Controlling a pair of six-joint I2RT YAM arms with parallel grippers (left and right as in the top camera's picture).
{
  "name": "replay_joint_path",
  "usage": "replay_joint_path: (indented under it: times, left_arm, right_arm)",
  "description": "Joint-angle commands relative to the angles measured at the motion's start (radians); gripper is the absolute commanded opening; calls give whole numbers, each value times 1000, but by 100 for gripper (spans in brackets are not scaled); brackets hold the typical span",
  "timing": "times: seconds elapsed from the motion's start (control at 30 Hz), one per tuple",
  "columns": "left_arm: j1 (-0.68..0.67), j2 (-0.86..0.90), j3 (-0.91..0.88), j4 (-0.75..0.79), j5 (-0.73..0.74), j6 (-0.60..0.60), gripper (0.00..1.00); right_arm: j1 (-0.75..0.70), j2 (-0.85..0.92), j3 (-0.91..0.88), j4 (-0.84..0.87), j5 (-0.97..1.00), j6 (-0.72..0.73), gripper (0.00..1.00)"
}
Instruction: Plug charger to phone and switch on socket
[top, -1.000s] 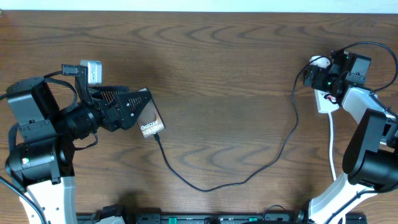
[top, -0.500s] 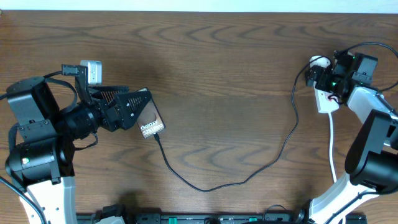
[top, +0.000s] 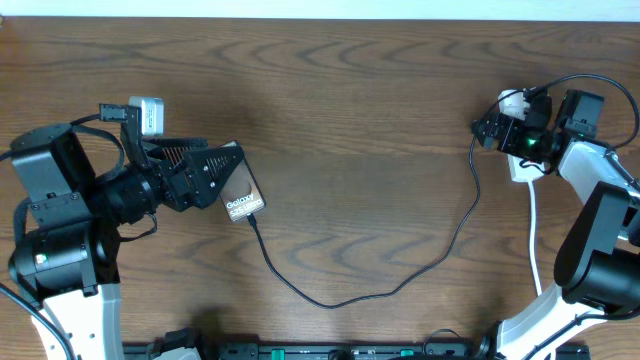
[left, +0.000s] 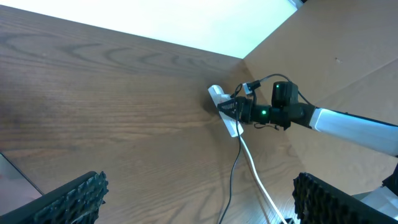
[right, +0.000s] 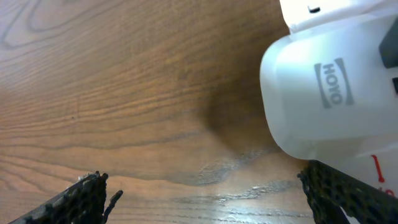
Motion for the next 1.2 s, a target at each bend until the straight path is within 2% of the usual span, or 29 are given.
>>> replay_joint_path:
  times: [0.0,0.5,0.63,0.83,1.17]
  left_arm:
    - [-2,-2,0,-1,-5,13,98]
    - [-2,-2,0,0,-5,13,98]
    - [-2,-2,0,0,-5,13,98]
    - [-2,-2,0,0,-5,13,98]
    - [-2,-2,0,0,-5,13,98]
  right_arm:
    - [-9,1,1,-18,24,-24,99]
    - [-26,-87,58,-189,204,-25,99]
    - [-26,-179,60,-251,327,19,99]
    - [-26,-299,60,-335,406,68,99]
    - [-26,-424,60,-475,426,165,99]
